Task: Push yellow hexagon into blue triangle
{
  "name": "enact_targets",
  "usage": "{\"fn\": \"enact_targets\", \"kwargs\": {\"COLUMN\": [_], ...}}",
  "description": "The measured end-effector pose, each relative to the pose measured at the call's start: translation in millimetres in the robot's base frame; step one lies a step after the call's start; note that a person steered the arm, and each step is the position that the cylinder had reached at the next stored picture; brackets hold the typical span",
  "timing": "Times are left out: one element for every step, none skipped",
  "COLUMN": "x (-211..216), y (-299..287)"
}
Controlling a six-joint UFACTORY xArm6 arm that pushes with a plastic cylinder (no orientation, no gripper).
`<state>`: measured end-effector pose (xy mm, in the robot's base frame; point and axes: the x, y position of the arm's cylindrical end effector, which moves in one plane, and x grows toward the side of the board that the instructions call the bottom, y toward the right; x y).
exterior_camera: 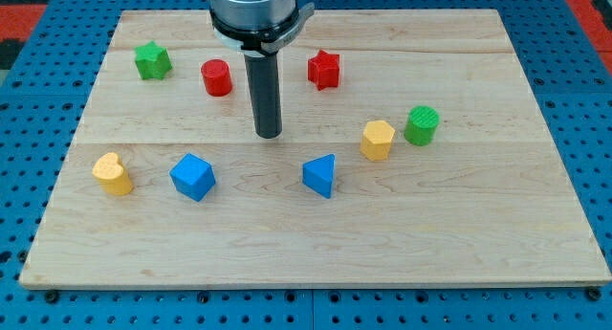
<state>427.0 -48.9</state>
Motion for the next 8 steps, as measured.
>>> {"fn": "enact_targets", "kwargs": {"x": [2.3,2.6,-2.4,-16.5,-16.7,7.5,29.0,17.9], "y": [0.3,5.5,15.1,47.2,146.5,172.2,147.8,147.6]}}
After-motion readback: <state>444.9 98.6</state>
